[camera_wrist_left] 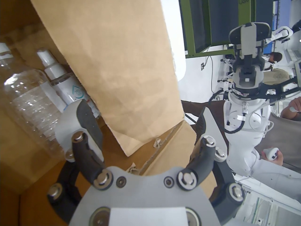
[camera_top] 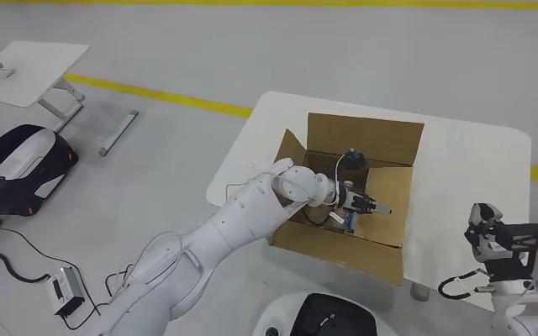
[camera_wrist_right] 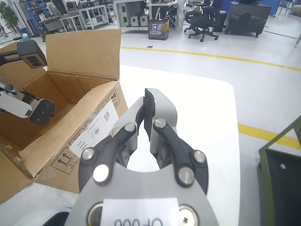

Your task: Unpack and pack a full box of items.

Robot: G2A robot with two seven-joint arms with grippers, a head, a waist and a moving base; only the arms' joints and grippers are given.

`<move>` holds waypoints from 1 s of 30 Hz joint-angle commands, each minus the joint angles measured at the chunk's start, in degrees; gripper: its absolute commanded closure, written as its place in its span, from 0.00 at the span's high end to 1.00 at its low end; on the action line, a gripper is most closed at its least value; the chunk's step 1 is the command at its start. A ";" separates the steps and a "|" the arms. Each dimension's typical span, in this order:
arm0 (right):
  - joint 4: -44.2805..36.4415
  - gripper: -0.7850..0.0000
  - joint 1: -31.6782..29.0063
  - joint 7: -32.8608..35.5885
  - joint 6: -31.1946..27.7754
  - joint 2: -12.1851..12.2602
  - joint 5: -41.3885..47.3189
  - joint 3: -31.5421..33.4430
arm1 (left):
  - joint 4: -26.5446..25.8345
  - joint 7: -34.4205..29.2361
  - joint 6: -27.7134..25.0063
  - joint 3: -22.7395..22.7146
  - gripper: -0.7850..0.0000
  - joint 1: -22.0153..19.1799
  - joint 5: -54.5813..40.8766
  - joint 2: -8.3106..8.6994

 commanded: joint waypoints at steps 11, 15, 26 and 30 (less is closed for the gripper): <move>12.81 0.00 4.70 -0.26 -2.79 -0.21 1.01 -3.61 | 6.20 0.68 -2.25 0.29 1.00 -0.74 -3.17 -1.93; 16.56 0.00 7.56 -0.73 -3.68 -0.52 1.21 -6.24 | 7.65 0.19 -2.90 0.66 1.00 -1.30 -3.00 -2.51; 22.34 0.00 13.20 -1.10 -4.76 -1.54 1.60 -13.00 | 10.51 -0.32 -4.29 0.94 1.00 -2.69 -3.74 -4.08; 22.94 0.00 13.96 -1.03 -4.50 -1.76 1.61 -14.26 | 11.31 -0.74 -4.88 0.58 1.00 -2.90 -4.66 -4.49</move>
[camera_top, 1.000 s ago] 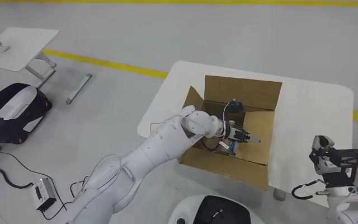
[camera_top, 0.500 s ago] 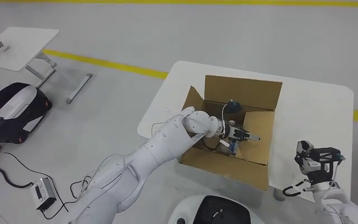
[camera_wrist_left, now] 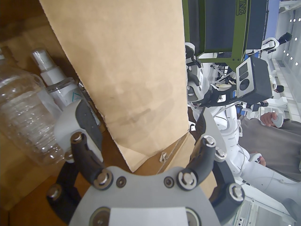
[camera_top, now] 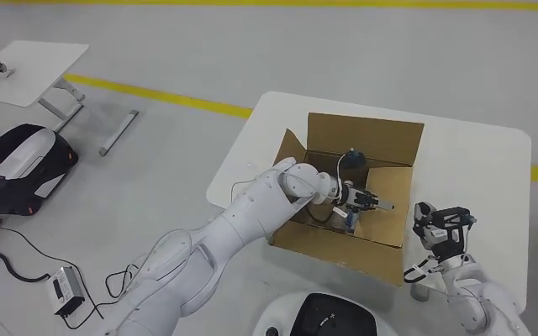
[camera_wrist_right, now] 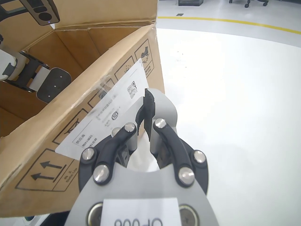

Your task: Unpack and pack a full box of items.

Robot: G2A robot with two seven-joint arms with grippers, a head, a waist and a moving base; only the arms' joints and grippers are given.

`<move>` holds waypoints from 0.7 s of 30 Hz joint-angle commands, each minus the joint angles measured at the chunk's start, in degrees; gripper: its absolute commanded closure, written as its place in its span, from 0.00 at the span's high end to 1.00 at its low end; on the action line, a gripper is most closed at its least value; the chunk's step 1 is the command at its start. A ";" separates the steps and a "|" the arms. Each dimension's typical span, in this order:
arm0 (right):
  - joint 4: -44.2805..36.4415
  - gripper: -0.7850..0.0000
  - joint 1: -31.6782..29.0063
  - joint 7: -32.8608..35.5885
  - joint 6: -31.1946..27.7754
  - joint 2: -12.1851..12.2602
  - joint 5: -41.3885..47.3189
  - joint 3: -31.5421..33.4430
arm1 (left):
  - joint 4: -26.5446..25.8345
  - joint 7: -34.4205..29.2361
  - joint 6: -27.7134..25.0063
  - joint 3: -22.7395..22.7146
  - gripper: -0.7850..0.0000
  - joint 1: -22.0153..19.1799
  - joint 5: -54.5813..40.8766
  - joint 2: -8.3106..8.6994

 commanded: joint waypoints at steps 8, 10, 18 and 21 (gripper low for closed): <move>0.64 0.00 0.79 -0.17 0.05 -0.22 0.30 -1.35 | 1.64 -1.35 -1.40 -0.70 1.00 -0.06 -1.41 -0.67; 0.62 0.00 0.77 -0.25 0.12 -0.23 0.58 -1.36 | 1.82 -1.43 -1.55 -0.80 1.00 -0.03 -1.52 -0.82; 0.40 0.00 0.71 -0.12 0.17 -0.19 0.42 -1.57 | 2.22 -0.82 -1.51 -0.47 1.00 -0.50 2.81 -1.04; 0.31 0.00 0.77 -0.08 0.20 -0.18 0.23 -1.66 | 2.36 -1.48 -1.79 -0.70 1.00 -0.10 1.87 -1.25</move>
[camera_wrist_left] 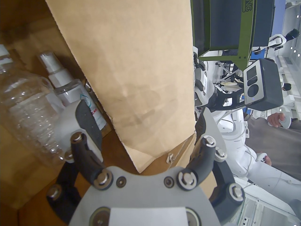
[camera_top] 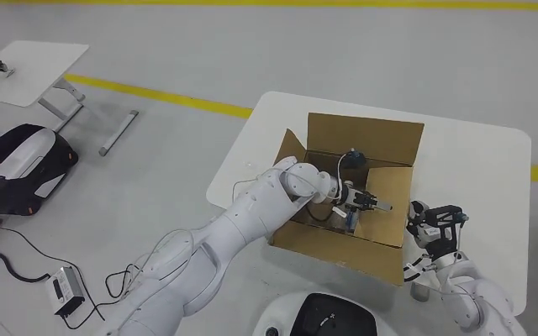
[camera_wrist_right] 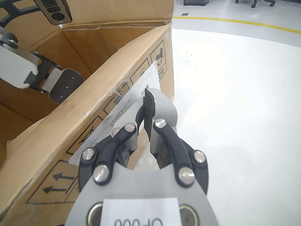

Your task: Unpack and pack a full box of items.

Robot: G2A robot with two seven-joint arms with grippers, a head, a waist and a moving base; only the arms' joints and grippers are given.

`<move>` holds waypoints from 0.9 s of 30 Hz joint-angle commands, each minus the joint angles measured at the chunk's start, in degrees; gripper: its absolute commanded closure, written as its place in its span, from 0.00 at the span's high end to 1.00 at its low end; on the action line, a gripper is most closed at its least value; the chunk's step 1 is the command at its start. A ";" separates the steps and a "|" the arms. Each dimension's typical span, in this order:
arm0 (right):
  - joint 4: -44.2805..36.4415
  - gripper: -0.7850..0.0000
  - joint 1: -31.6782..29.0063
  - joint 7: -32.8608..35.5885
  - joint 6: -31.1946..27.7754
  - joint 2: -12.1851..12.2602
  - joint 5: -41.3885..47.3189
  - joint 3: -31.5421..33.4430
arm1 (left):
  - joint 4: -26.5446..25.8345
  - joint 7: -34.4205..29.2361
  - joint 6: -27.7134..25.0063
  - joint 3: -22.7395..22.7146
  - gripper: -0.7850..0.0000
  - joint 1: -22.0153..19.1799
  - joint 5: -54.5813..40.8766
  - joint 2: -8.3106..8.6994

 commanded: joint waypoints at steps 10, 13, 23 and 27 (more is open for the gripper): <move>0.13 0.00 0.25 -0.17 -0.14 -0.06 0.09 -0.64 | 0.37 -1.60 -2.92 -2.39 1.00 1.55 -8.28 -0.89; 0.15 0.00 0.45 -0.27 -0.23 -0.06 0.15 -0.71 | 0.44 -1.87 -3.49 -2.96 1.00 1.56 -8.47 -0.88; -2.19 0.00 -0.25 -0.49 -0.02 0.25 0.56 0.82 | -2.73 -4.08 -4.74 -7.50 1.00 3.13 -12.53 0.16; -4.12 0.00 -0.93 -0.10 0.17 0.46 0.76 1.90 | -4.86 -4.52 -4.68 -9.27 1.00 3.65 -12.54 0.76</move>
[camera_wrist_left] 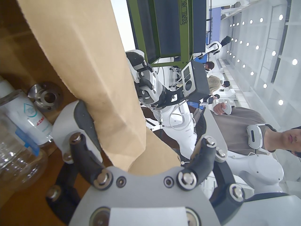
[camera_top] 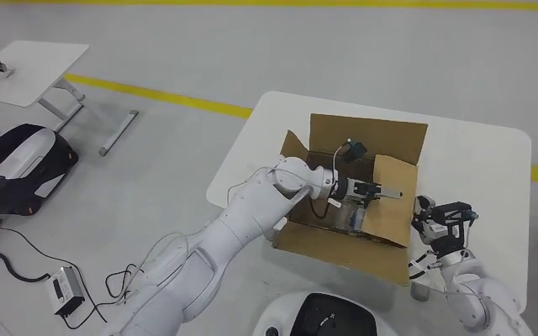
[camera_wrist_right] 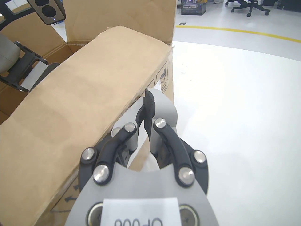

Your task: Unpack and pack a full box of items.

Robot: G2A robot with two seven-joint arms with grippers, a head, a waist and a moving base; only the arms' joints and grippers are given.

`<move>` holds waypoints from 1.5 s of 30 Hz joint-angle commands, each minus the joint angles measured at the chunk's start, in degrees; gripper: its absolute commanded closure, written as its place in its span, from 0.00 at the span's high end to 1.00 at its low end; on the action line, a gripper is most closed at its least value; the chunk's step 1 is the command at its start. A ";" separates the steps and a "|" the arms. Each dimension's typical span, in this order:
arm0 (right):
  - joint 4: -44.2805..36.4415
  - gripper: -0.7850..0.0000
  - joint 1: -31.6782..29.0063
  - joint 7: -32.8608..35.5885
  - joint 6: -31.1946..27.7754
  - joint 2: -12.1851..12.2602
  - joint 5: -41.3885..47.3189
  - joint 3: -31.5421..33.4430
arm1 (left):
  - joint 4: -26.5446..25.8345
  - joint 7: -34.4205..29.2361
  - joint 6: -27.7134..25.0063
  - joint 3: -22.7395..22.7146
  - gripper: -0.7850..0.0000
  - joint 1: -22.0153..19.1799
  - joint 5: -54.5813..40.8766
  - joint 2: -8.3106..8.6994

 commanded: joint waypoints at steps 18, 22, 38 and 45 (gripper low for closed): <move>-12.77 0.00 -7.48 -0.29 12.29 0.97 -0.96 9.58 | -9.57 -0.41 0.90 1.23 1.00 -2.56 3.09 -0.75; -17.57 0.00 -11.41 -0.59 15.98 1.12 0.67 13.65 | -9.57 0.49 1.01 3.69 1.00 -4.98 5.25 -1.83; -24.86 0.00 -19.43 -2.99 21.75 0.97 3.04 20.85 | -2.10 9.32 3.08 16.59 1.00 -14.96 17.37 -9.14; -27.19 0.00 -21.64 -3.87 25.00 0.66 2.62 22.05 | 1.19 11.40 4.19 20.49 1.00 -16.80 20.53 -12.43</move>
